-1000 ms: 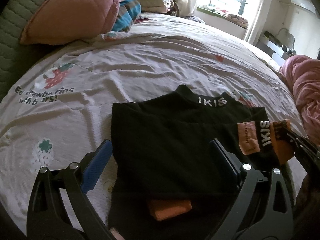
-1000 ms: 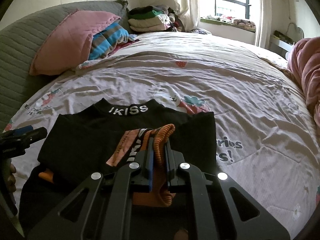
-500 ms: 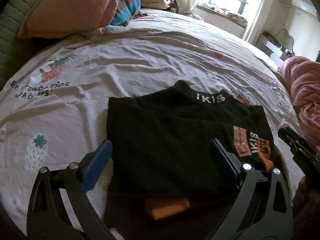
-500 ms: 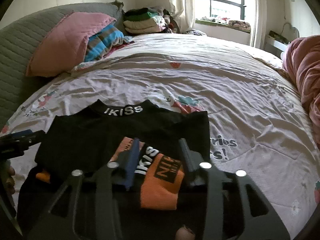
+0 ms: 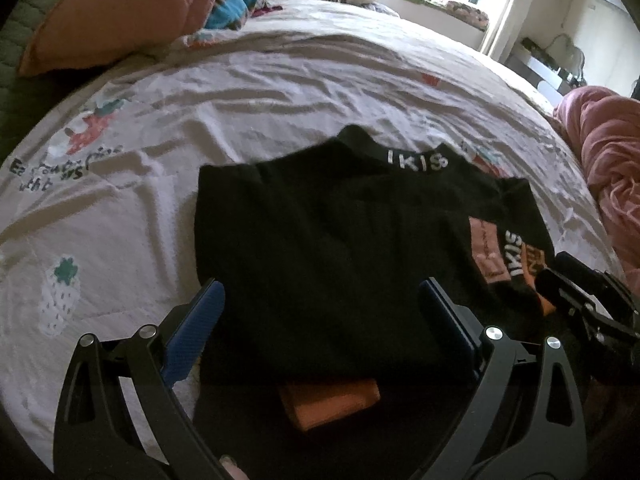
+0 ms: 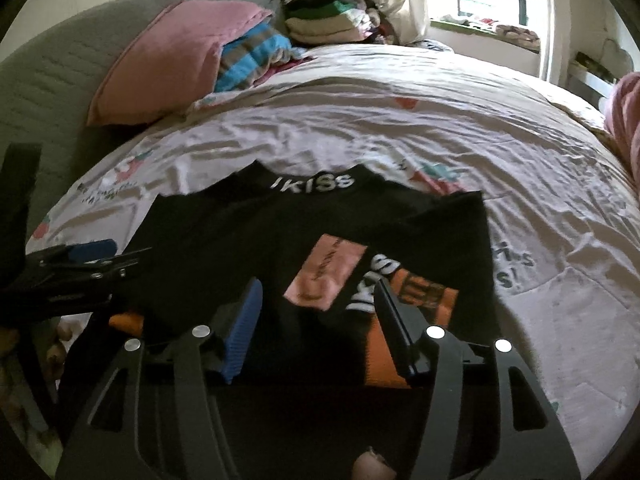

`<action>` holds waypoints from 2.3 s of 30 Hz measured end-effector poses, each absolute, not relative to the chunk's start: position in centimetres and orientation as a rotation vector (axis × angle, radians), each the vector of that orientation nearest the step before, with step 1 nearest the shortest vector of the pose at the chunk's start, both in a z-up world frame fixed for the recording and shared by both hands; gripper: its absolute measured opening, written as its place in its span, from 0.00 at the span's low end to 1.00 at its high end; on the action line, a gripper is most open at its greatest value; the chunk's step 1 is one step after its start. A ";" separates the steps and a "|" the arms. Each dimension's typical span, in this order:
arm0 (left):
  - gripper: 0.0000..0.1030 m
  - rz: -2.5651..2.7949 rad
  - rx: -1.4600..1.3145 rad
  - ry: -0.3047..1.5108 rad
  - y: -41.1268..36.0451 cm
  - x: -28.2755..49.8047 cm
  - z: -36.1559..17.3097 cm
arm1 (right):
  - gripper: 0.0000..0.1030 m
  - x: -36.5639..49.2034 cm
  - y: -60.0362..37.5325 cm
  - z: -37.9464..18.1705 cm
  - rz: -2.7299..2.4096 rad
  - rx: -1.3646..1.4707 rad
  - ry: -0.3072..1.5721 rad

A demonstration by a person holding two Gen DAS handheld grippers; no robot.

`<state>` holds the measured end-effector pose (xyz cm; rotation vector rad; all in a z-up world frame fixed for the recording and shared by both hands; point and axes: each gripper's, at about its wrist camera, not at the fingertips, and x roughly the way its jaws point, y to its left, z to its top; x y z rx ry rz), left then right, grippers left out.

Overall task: Fold small clothes
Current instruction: 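Open the right gripper and release the socks onto the shirt body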

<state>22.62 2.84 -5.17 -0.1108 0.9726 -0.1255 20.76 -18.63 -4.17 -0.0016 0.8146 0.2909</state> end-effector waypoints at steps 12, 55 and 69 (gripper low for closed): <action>0.88 -0.101 -0.048 1.031 2.8 22.5 -6.4 | 0.56 20.6 -17.2 -5.9 0.326 -0.037 0.875; 0.90 -0.125 -0.074 1.028 2.7 21.4 -5.7 | 0.88 19.3 -23.3 -5.4 0.213 0.130 0.875; 0.91 -0.145 -0.110 0.944 2.2 19.5 -3.0 | 0.94 17.4 -24.0 -2.7 0.223 0.132 0.808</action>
